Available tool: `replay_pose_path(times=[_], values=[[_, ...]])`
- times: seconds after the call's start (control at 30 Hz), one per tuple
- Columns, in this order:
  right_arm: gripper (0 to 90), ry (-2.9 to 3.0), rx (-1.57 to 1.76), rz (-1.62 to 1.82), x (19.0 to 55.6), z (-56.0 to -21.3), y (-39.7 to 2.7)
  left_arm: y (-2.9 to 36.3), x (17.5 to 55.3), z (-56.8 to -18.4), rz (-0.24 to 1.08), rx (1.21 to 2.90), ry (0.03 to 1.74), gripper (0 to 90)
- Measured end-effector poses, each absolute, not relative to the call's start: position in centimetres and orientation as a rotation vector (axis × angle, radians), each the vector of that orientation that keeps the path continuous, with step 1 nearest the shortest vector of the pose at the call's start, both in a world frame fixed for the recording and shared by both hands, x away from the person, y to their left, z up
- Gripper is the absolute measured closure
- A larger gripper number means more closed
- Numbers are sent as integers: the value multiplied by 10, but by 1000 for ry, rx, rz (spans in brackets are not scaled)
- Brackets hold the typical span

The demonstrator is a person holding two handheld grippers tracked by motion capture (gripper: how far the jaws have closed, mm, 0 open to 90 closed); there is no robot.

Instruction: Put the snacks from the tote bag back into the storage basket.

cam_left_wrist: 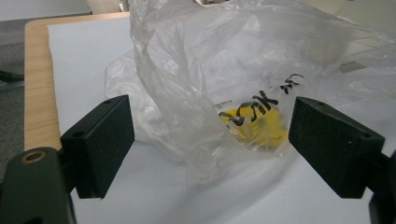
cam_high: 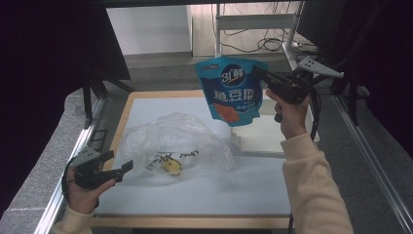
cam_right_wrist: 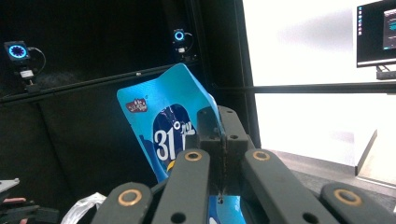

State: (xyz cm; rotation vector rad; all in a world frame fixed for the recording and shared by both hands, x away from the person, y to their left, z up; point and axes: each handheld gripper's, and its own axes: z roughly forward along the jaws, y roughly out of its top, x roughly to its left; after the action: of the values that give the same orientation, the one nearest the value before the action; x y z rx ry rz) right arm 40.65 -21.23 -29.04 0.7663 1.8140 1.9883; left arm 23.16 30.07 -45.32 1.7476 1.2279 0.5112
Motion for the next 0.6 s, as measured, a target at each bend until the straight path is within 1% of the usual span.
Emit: replay_pose_path(times=[0.6], values=[[896,1774,823,1945,415,-295,-230,302,232,-453,512,1743,1233,146]])
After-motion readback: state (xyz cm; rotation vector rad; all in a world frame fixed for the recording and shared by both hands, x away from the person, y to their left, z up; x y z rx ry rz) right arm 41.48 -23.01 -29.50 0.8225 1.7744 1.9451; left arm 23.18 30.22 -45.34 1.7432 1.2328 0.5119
